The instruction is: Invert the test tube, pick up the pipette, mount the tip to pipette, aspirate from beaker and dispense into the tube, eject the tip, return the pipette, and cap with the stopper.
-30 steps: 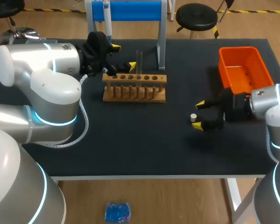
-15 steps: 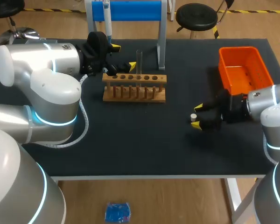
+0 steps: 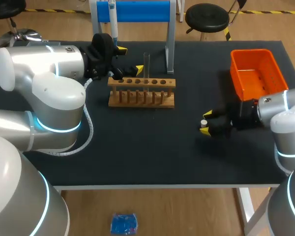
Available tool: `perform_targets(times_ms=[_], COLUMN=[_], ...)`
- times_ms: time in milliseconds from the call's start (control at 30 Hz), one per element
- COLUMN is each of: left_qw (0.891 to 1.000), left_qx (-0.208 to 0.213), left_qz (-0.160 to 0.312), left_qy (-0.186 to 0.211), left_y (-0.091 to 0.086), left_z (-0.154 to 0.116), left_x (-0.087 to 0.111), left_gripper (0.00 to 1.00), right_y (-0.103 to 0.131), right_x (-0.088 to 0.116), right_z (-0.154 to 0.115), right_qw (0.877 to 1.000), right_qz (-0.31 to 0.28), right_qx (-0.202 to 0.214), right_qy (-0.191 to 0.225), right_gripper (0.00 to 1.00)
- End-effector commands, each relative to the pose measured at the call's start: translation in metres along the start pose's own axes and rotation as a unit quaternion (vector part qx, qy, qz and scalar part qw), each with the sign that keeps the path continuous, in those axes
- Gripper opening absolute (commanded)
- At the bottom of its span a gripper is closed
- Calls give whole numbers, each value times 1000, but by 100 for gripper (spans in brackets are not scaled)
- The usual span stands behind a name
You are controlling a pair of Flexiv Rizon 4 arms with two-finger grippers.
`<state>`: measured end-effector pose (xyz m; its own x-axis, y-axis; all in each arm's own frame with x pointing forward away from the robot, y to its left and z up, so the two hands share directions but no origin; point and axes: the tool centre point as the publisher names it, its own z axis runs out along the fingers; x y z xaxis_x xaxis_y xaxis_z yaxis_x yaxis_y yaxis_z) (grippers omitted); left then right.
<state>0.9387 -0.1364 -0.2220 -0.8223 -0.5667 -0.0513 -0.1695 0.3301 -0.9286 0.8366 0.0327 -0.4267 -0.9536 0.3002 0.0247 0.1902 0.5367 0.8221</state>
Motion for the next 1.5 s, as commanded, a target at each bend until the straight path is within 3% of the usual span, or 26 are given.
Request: perform_targets(times_ms=[33, 400, 467, 1267, 1500], left_qw=[1000, 1000, 1000, 1000, 1000], left_qx=[1, 1, 1, 1, 1], left_qz=[0, 0, 0, 0, 0], left_qy=[0, 0, 0, 0, 0], left_y=[1, 1, 1, 1, 1], left_z=[1, 1, 1, 1, 1], left_x=[0, 0, 0, 0, 0], left_gripper=[100, 100, 100, 100, 100], right_y=[-2, -2, -2, -1, -1], right_x=[-1, -5, -5, -7, -7], right_z=[3, 5, 5, 10, 11], right_qw=[1000, 1000, 1000, 1000, 1000], right_qz=[0, 1, 2, -7, -8], right_qx=[0, -1, -2, 7, 9], right_qy=[-3, -7, -7, -16, -18], right_gripper=[65, 60, 50, 45, 29])
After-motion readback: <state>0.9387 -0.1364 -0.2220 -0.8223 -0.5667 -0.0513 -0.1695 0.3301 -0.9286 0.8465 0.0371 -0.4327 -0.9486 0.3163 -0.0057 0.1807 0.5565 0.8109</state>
